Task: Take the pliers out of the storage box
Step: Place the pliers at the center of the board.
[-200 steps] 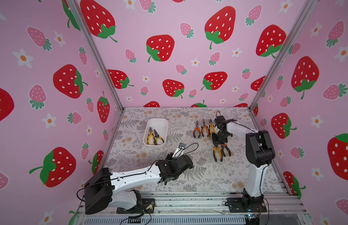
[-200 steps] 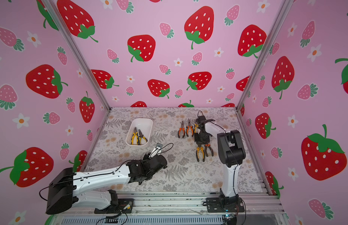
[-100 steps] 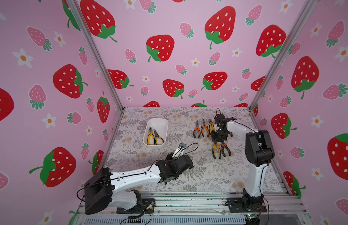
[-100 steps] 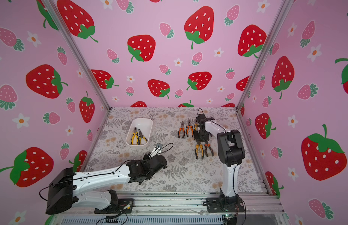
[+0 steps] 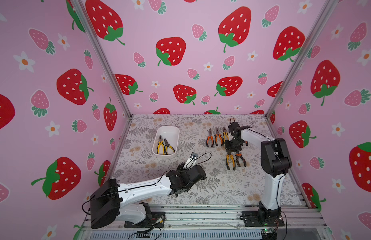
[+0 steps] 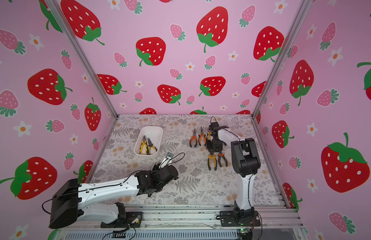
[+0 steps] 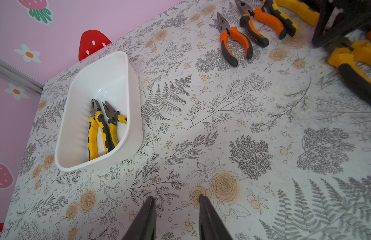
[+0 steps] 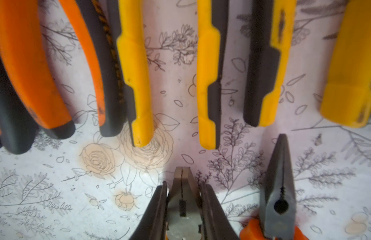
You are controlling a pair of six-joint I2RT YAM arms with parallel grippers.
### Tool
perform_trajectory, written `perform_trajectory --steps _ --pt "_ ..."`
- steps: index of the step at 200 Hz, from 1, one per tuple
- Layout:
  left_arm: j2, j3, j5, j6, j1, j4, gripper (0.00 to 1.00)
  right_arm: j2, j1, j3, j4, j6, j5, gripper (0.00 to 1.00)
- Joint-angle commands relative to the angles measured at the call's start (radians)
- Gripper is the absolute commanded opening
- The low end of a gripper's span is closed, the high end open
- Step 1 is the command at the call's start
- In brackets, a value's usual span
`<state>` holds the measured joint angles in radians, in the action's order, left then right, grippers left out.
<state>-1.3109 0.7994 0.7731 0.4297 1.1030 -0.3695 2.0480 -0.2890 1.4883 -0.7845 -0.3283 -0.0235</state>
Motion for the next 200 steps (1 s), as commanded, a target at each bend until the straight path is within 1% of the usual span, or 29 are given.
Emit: perform_trajectory --steps 1,66,93,120,132,145,161,174,186,200 --pt "-0.01 0.039 0.002 -0.003 -0.005 -0.018 0.37 0.018 0.005 0.013 -0.004 -0.012 0.016 0.24" --pt "-0.013 0.041 0.0 -0.003 -0.005 -0.019 0.37 0.006 0.002 0.008 -0.004 0.013 0.022 0.29" --pt "-0.014 0.044 0.0 -0.004 -0.005 -0.019 0.37 -0.038 -0.001 -0.006 0.024 0.021 0.001 0.35" --pt "-0.019 0.047 -0.001 -0.004 -0.005 -0.022 0.37 -0.087 -0.001 -0.004 0.024 0.026 -0.023 0.36" --pt "-0.019 0.046 -0.001 -0.004 -0.005 -0.022 0.37 -0.118 -0.002 -0.005 0.028 0.028 -0.028 0.42" --pt "-0.02 0.049 -0.002 -0.005 -0.004 -0.022 0.37 -0.154 -0.006 -0.005 0.027 0.03 -0.033 0.44" --pt "-0.023 0.051 -0.002 -0.006 -0.005 -0.024 0.37 -0.217 -0.018 -0.012 0.018 0.031 -0.046 0.42" --pt "-0.026 0.053 -0.002 -0.005 -0.005 -0.028 0.37 -0.301 -0.045 -0.058 0.032 0.024 -0.076 0.4" --pt "-0.027 0.054 -0.001 -0.005 -0.004 -0.028 0.37 -0.413 -0.087 -0.158 0.098 0.009 -0.089 0.39" --pt "-0.028 0.055 -0.001 -0.004 -0.005 -0.027 0.37 -0.562 -0.158 -0.331 0.233 -0.007 -0.091 0.37"
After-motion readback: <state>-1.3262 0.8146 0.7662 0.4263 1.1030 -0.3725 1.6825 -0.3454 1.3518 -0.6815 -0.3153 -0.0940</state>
